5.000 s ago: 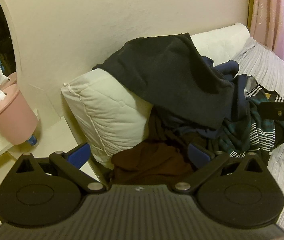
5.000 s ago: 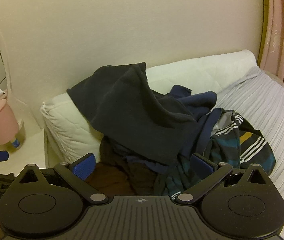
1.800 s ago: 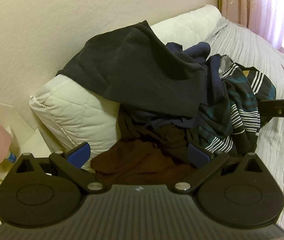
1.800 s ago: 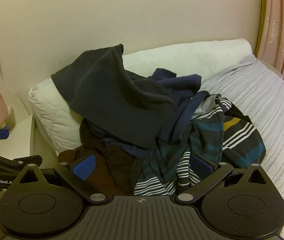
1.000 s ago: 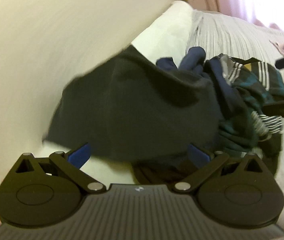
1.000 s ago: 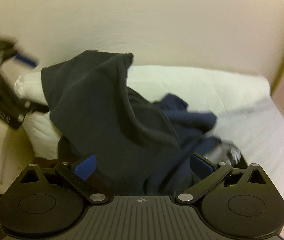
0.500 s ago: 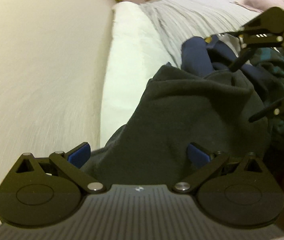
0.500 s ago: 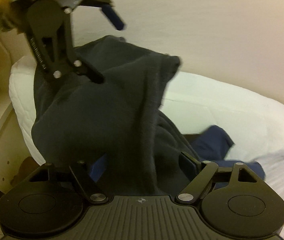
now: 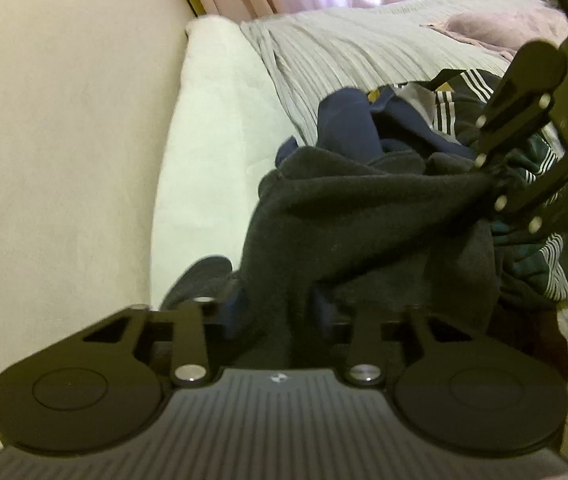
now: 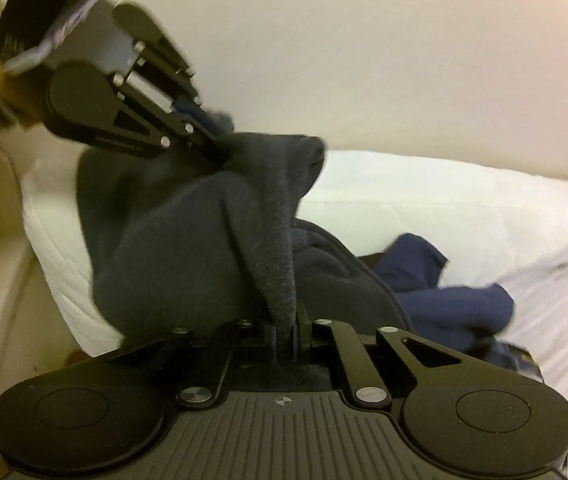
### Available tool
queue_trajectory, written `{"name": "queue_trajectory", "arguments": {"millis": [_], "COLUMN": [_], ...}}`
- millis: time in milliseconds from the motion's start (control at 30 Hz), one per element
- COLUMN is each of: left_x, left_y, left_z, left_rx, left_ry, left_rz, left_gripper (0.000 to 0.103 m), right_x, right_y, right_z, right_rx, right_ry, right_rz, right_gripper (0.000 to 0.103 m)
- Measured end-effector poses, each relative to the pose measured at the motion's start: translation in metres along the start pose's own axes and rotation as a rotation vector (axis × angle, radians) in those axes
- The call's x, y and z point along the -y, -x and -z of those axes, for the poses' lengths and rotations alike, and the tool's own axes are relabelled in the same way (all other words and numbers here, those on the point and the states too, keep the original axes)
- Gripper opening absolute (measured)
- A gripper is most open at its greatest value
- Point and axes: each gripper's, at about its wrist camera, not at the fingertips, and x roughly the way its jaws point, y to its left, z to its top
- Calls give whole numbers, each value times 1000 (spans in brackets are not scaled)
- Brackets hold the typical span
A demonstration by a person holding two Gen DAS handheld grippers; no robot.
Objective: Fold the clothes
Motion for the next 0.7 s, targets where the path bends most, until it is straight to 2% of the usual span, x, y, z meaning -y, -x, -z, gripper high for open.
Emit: {"name": "queue_trajectory", "arguments": {"millis": [33, 133, 233, 333, 433, 567, 633, 700], "left_x": [5, 18, 47, 86, 142, 234, 284, 343], "left_y": [7, 35, 63, 88, 116, 151, 167, 182], "left_z": [-1, -10, -27, -52, -86, -133, -158, -185], "left_rx": [13, 77, 126, 172, 228, 314, 362, 416], "left_ry": [-6, 15, -21, -63, -119, -201, -233, -270], "left_rz": [-31, -45, -56, -42, 0, 83, 150, 249], "left_gripper": [2, 2, 2, 2, 2, 1, 1, 2], "right_x": [0, -2, 11, 25, 32, 36, 35, 32], "right_y": [12, 54, 106, 171, 247, 366, 429, 489], "right_z": [4, 19, 37, 70, 115, 186, 224, 263], "right_rx": [13, 59, 123, 180, 225, 276, 292, 279], "right_ry": [-21, -71, -181, -283, -358, -441, -485, -513], "right_rz": [3, 31, 81, 157, 244, 420, 531, 661], "right_gripper": [5, 5, 4, 4, 4, 4, 4, 4]}}
